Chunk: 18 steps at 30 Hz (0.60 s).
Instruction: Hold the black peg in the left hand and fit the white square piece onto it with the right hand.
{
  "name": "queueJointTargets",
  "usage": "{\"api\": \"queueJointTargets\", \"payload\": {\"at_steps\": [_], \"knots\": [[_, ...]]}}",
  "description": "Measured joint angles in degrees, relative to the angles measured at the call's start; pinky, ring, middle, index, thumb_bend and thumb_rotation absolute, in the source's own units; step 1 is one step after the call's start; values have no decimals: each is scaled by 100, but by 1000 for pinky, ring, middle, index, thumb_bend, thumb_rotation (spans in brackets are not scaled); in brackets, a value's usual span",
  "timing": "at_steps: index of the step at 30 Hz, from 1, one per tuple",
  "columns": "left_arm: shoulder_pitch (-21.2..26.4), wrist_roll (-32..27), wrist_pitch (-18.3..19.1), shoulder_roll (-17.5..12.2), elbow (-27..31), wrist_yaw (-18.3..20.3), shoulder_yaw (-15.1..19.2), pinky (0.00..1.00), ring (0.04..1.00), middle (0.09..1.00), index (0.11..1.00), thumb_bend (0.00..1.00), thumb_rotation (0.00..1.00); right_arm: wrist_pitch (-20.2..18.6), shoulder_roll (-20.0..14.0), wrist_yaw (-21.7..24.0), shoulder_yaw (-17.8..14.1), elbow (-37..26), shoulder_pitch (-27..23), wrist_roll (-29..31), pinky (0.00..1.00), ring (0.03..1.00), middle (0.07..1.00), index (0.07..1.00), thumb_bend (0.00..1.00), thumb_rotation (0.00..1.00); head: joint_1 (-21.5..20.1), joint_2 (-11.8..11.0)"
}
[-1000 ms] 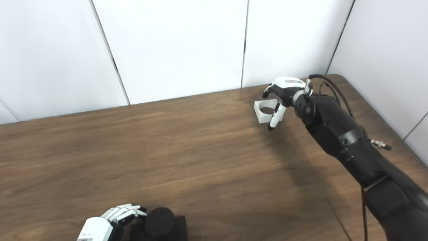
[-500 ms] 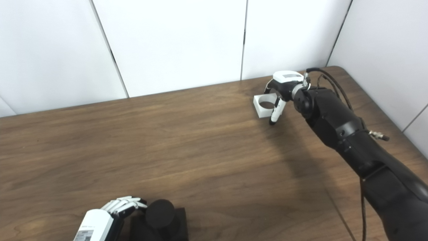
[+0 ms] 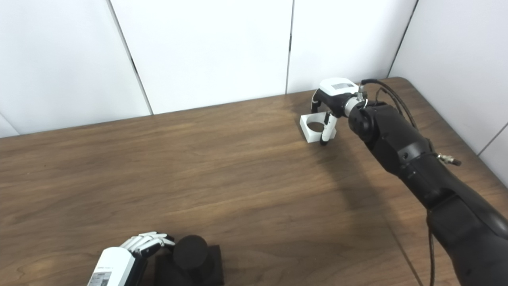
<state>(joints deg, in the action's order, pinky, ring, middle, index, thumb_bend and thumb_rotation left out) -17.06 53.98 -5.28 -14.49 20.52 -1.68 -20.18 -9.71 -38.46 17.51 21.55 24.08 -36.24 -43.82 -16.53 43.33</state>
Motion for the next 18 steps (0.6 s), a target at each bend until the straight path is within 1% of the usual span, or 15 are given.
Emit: {"api": "queueJointTargets", "payload": {"at_steps": [3, 6, 7, 13, 18], "knots": [[-6, 16, 24, 33, 14, 13, 0, 702, 761, 716, 489, 511, 41, -27, -1, 14, -41, -97, 52, 0, 838, 889, 766, 484, 521, 124, 114, 26], [-7, 72, 53, 71, 35, 44, -2, 699, 764, 717, 489, 511, 41, -159, -1, 189, -124, -680, 229, 48, 858, 899, 768, 485, 522, 125, 176, 44], [-7, 109, 63, 84, 42, 47, -2, 700, 763, 715, 489, 511, 41, -186, -3, 311, -133, -912, 272, 63, 861, 903, 772, 485, 522, 126, 307, 61], [-9, 217, 140, 177, 65, 66, -48, 710, 761, 718, 489, 510, 40, -396, -95, 1418, -191, -3058, 517, 186, 867, 913, 775, 485, 522, 127, 501, 114], [-3, 311, 240, 233, 65, 97, -118, 730, 763, 721, 490, 510, 41, -601, -107, 2298, -191, -4582, 567, 276, 835, 911, 769, 484, 522, 128, 642, 158]]}}
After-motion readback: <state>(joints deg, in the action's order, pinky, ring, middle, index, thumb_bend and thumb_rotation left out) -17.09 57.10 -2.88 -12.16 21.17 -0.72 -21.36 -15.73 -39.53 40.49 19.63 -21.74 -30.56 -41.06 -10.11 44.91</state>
